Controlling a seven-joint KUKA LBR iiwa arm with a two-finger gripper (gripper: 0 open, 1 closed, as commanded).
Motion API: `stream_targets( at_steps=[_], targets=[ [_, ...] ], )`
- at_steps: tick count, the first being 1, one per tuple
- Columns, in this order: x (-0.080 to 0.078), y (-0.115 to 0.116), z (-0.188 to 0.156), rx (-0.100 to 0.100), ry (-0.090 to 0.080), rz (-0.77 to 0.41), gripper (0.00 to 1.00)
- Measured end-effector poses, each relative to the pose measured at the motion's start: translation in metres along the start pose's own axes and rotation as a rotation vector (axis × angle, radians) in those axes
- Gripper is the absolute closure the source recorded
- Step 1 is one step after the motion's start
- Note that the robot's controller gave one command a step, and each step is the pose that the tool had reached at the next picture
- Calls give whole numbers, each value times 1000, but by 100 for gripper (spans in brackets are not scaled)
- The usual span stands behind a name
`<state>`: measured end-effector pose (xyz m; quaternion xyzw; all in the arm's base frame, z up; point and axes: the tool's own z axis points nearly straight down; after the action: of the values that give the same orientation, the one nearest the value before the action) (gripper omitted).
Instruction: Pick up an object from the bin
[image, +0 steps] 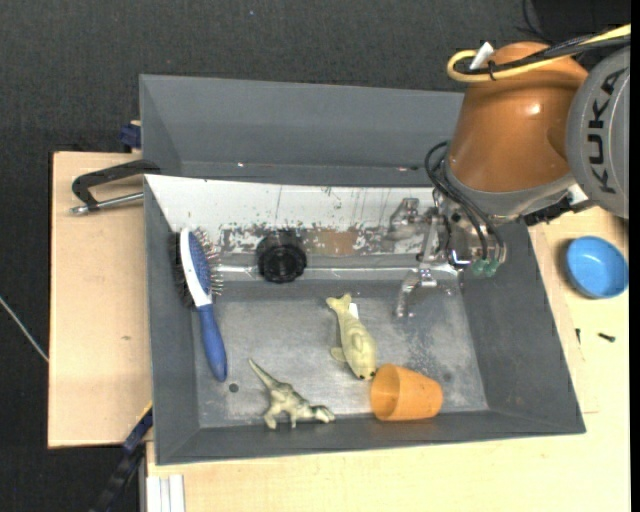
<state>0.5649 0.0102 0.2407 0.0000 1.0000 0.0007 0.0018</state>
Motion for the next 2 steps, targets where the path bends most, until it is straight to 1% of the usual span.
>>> stream_targets(
  at_steps=[1,2],
  targets=[
    [34,26,145,1,11,234,0],
    [32,26,141,0,2,234,100]
  ],
)
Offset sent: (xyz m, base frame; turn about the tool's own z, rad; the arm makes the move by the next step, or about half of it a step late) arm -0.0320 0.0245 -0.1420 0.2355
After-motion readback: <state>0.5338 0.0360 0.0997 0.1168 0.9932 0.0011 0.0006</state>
